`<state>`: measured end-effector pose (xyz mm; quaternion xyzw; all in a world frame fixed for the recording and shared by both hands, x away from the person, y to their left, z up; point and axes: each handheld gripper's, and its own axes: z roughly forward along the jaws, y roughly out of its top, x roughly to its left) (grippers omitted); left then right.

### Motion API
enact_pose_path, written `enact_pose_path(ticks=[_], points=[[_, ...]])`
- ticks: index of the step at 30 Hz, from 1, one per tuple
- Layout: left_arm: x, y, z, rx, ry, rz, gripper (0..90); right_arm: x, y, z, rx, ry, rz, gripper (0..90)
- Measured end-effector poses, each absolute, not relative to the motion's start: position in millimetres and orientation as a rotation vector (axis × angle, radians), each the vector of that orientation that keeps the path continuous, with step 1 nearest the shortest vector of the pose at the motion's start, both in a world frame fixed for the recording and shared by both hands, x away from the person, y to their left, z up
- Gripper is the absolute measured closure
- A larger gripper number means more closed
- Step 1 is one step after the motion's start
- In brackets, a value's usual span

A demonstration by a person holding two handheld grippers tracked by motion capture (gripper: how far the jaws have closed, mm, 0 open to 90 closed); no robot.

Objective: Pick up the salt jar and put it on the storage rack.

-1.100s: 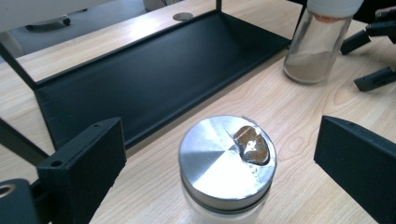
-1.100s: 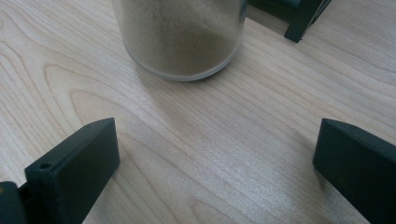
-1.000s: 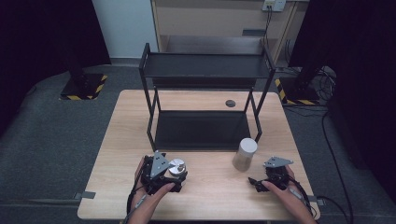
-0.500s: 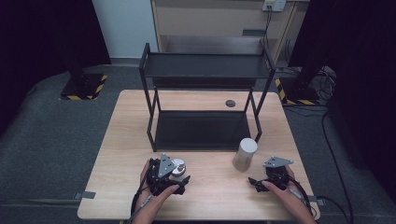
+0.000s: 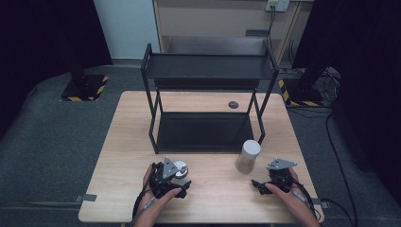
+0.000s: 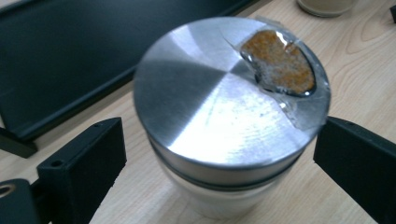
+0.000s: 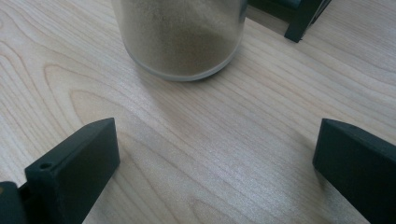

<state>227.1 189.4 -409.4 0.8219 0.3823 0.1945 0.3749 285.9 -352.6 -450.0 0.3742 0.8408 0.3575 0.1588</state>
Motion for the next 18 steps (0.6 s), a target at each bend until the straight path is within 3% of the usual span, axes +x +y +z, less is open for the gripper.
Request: enact_pose_path(ticks=[11,18], points=[[233,187,-416,2.117,1.004,0.47,1.1,286,-353,-450,1.07,2.404,1.022,1.4],[236,187,-421,2.121,0.999,0.456,6.7,286,-353,-450,1.07,2.404,1.022,1.4]])
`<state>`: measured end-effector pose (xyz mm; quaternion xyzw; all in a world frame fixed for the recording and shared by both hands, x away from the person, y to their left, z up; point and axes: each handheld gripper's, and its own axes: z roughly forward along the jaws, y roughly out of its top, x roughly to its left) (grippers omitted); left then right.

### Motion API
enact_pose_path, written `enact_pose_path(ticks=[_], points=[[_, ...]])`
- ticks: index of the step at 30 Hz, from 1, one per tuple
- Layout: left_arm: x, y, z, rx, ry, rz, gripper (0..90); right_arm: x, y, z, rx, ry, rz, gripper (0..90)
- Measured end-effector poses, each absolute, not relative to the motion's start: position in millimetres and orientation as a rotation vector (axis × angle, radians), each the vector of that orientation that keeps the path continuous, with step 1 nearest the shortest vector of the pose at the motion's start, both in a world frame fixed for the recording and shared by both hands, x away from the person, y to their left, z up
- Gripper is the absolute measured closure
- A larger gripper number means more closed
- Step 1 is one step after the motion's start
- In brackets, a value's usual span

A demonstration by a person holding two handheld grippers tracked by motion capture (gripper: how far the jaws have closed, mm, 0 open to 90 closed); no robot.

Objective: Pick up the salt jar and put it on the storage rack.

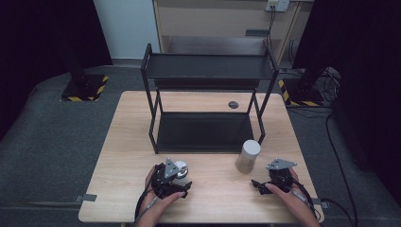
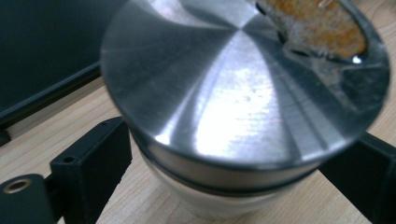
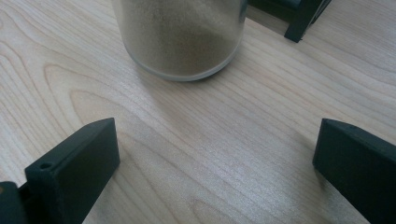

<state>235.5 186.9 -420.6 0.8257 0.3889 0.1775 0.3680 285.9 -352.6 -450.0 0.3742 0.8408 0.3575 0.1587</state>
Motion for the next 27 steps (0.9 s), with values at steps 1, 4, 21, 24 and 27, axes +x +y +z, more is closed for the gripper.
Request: enact_pose_path(ticks=[1,4,21,24,27], points=[[235.2,186.6,-421.1,2.12,0.999,0.461,8.2,285.9,-352.6,-450.0,1.07,2.404,1.022,1.4],[235.8,185.8,-422.1,2.12,0.999,0.468,9.8,285.9,-352.6,-450.1,1.07,2.404,1.022,1.4],[240.8,189.4,-428.7,2.108,0.992,0.444,29.3,285.9,-352.6,-450.0,1.071,2.404,1.022,1.4],[240.9,188.9,-428.1,2.11,0.995,0.444,29.4,285.9,-352.6,-450.0,1.07,2.404,1.022,1.4],[240.6,187.4,-426.7,2.118,0.992,0.449,29.5,285.9,-352.6,-450.0,1.07,2.404,1.022,1.4]])
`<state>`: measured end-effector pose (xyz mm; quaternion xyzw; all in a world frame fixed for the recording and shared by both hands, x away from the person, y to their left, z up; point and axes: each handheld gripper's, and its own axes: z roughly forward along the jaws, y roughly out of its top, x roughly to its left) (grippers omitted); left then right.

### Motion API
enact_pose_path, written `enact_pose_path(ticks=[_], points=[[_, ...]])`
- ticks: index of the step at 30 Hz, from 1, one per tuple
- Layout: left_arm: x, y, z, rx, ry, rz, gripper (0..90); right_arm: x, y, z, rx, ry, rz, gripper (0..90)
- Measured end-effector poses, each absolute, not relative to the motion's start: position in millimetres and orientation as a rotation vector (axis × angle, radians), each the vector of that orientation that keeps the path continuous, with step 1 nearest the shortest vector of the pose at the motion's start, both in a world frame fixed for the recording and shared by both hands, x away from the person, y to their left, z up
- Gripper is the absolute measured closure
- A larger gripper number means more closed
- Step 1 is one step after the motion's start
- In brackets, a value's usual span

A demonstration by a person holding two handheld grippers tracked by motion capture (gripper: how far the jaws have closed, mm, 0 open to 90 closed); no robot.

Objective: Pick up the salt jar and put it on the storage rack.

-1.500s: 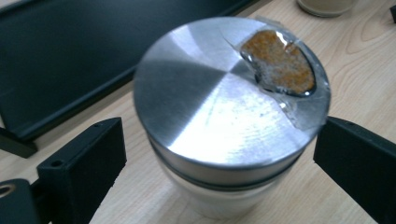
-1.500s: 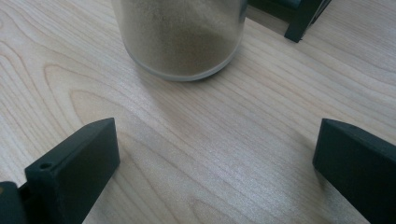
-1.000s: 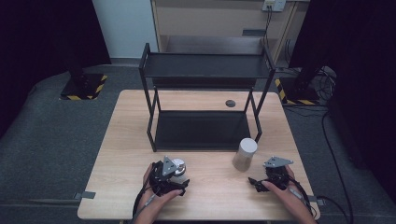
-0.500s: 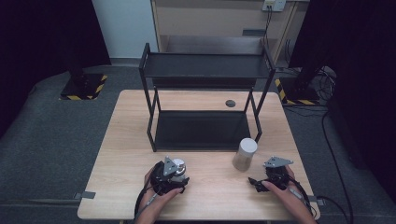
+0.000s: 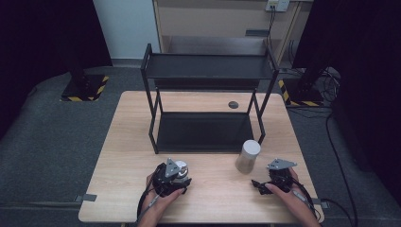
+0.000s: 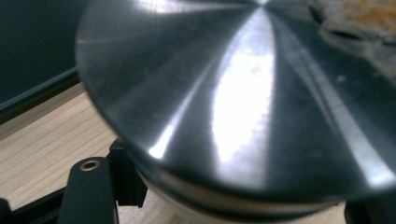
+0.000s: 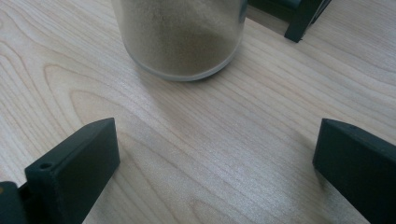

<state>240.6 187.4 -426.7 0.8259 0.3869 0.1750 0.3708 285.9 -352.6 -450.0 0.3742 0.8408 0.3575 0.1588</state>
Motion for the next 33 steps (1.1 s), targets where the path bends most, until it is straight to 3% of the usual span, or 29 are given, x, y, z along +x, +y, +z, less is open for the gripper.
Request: enact_pose_path(ticks=[33], points=[[235,205,-389,2.169,0.876,0.473,29.6,286,-353,-450,1.07,2.404,1.023,1.4]])
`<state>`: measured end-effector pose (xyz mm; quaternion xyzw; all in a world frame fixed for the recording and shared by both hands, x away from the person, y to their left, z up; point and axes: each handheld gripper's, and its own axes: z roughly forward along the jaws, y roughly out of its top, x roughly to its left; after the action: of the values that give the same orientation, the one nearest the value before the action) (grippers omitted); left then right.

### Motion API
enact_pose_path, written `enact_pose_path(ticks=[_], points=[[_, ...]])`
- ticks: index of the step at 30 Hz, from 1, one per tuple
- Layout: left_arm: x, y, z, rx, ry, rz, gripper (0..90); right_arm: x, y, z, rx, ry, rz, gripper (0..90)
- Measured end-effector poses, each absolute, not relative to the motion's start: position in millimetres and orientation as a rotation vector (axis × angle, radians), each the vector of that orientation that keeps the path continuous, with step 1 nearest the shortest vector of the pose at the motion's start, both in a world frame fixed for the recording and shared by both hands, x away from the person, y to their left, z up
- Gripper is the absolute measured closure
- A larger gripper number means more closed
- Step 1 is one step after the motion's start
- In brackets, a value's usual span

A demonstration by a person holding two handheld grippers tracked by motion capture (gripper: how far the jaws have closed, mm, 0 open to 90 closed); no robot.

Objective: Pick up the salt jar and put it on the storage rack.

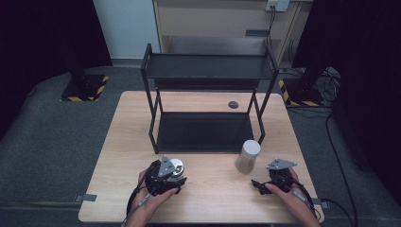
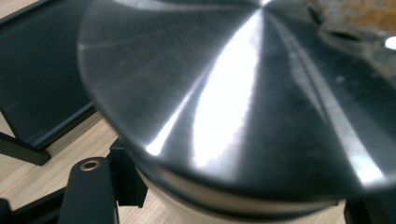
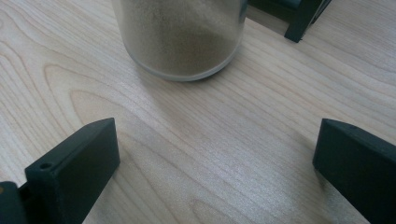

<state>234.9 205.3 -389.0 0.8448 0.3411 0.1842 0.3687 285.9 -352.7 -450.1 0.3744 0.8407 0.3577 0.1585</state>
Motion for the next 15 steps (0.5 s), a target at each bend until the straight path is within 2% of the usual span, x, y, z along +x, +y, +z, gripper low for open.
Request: enact_pose_path(ticks=[15], points=[[251,210,-362,2.18,0.832,0.431,29.5,286,-353,-450,1.07,2.404,1.023,1.4]])
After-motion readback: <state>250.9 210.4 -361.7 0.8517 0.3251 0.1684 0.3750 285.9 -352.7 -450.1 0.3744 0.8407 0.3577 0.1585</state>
